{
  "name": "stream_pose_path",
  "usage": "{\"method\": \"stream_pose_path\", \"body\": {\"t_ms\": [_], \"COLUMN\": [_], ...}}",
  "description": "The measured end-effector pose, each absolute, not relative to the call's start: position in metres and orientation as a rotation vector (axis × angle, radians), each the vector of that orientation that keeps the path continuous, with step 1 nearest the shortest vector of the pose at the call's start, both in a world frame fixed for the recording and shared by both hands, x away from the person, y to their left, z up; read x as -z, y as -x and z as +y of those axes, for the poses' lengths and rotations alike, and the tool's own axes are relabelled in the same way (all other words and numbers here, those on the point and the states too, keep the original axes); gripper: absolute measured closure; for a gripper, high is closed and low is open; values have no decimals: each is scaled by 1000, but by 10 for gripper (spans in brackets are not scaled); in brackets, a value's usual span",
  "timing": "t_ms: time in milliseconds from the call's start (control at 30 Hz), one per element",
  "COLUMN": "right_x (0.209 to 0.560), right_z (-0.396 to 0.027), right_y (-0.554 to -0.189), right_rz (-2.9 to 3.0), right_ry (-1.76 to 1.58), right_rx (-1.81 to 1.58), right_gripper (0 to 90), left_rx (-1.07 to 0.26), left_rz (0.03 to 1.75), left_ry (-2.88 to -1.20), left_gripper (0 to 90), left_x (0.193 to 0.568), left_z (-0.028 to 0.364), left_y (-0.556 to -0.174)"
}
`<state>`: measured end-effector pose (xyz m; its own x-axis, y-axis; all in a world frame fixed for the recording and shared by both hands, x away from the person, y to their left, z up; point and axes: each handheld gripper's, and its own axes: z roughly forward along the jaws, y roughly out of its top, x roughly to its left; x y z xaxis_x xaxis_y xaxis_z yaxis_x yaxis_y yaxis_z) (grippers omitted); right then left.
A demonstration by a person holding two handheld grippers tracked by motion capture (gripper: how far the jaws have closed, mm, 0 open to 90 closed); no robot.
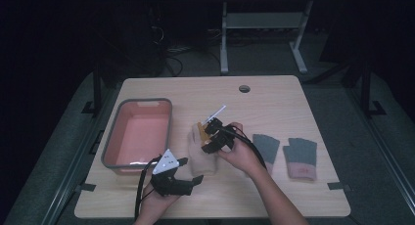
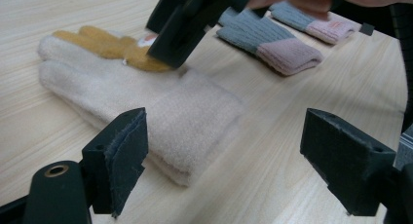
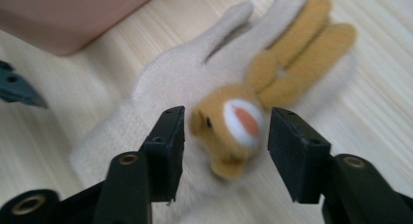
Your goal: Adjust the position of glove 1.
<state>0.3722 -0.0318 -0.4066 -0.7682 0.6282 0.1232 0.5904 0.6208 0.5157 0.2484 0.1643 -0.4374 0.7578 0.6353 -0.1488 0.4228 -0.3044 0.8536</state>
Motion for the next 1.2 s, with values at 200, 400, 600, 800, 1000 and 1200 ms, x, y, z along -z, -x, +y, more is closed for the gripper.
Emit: {"method": "stream_pose_path", "body": {"t_ms": [200,400,600,800,1000,1200], "right_x": [400,401,405,412,412,406], "right_z": [-60,-82,-94,-109,-124,-118], "right_y": [-361,-351,-344,-333,-321,-326], "right_rz": [2721,2695,2684,2659,2619,2599], "right_ry": [-1113,-1171,-1190,-1226,-1267,-1235], "right_rx": [-928,-993,-1000,-1018,-1067,-1110], "right_gripper": [406,385,378,374,371,368], "left_rx": [-249,-255,-250,-225,-262,-283], "left_rz": [806,822,837,896,961,959], "left_ry": [-1945,-1955,-1953,-1924,-1943,-1938], "left_gripper": [178,177,177,178,178,177], "left_x": [439,441,442,438,433,431], "left_z": [163,163,162,156,148,145], "left_y": [-250,-251,-253,-254,-260,-255]}}
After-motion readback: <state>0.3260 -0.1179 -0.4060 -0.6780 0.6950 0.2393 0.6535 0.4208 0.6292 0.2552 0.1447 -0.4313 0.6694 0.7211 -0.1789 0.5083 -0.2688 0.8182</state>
